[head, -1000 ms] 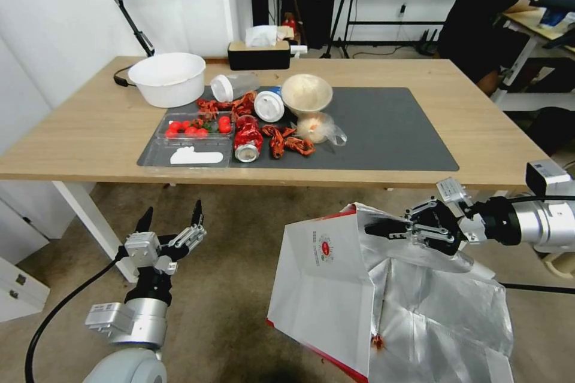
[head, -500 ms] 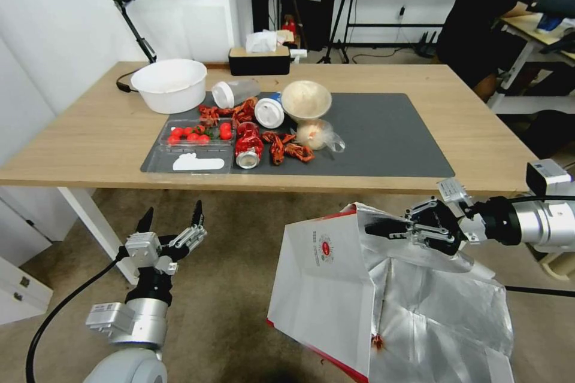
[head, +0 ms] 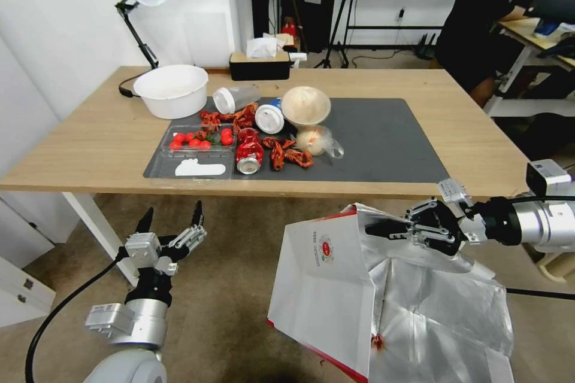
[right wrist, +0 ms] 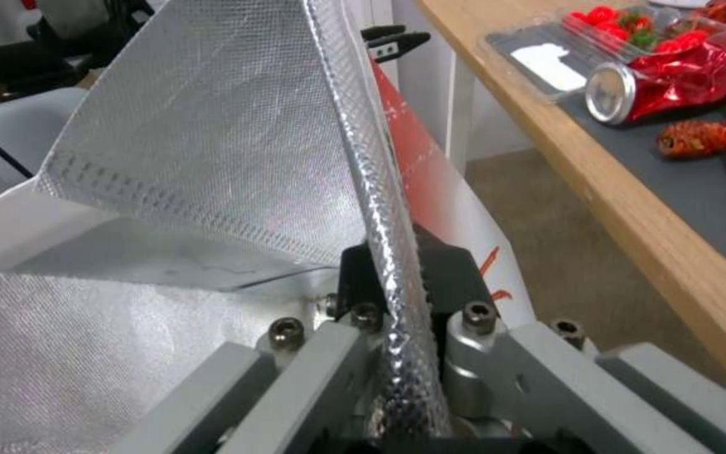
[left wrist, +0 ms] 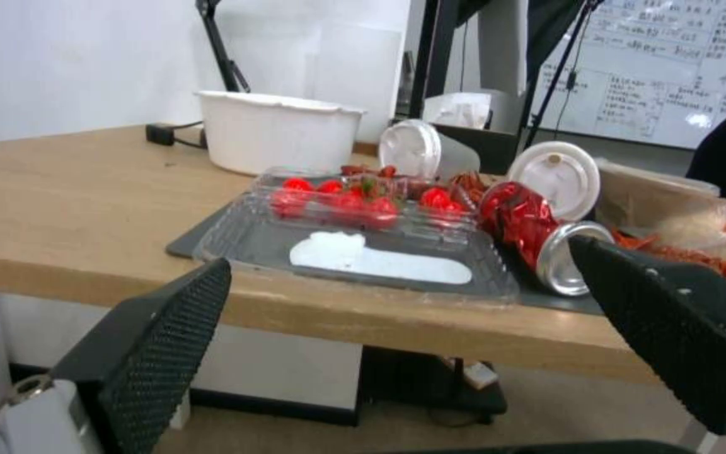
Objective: Pick up the food delivery bag from the floor and place it on the table.
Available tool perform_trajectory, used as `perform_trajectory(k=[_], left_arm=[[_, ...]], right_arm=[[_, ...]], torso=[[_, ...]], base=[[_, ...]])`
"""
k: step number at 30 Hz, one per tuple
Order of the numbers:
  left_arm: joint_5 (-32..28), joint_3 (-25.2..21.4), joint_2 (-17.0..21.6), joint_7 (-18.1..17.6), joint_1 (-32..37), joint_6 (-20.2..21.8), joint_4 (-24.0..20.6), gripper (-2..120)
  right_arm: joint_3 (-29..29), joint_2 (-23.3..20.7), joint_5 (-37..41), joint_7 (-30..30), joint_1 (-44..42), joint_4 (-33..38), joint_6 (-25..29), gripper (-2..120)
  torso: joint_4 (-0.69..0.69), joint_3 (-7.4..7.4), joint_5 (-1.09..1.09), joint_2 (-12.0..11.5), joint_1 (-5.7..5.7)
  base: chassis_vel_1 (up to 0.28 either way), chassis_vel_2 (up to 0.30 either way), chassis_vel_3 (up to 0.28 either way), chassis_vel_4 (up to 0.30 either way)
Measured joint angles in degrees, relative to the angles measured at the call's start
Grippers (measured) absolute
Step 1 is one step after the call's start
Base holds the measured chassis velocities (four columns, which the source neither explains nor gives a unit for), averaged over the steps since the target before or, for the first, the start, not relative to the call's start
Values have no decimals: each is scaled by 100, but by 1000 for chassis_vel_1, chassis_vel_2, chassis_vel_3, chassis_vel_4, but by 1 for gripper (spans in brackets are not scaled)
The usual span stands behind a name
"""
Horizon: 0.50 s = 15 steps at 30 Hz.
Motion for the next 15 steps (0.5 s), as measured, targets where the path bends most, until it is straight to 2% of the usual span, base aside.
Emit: perform_trajectory(k=[7,9,15], left_arm=[[1,4,-9,1,2,-7,-7,100],[6,6,-16,2,6,-10,-8,100],[8,7,-18,4,2,-13,-8,100]], right_arm=[[2,2,0,-1,2,-4,0,0],[2,8,-1,-4,1,-10,0,0],[5,4,0,-10,20,-26,0,0]], torso=[[0,104,0,182,78],[0,193,0,338,147],[0,287,0,506,220]], base=[[0,0,0,0],[0,0,0,0],[0,0,0,0]])
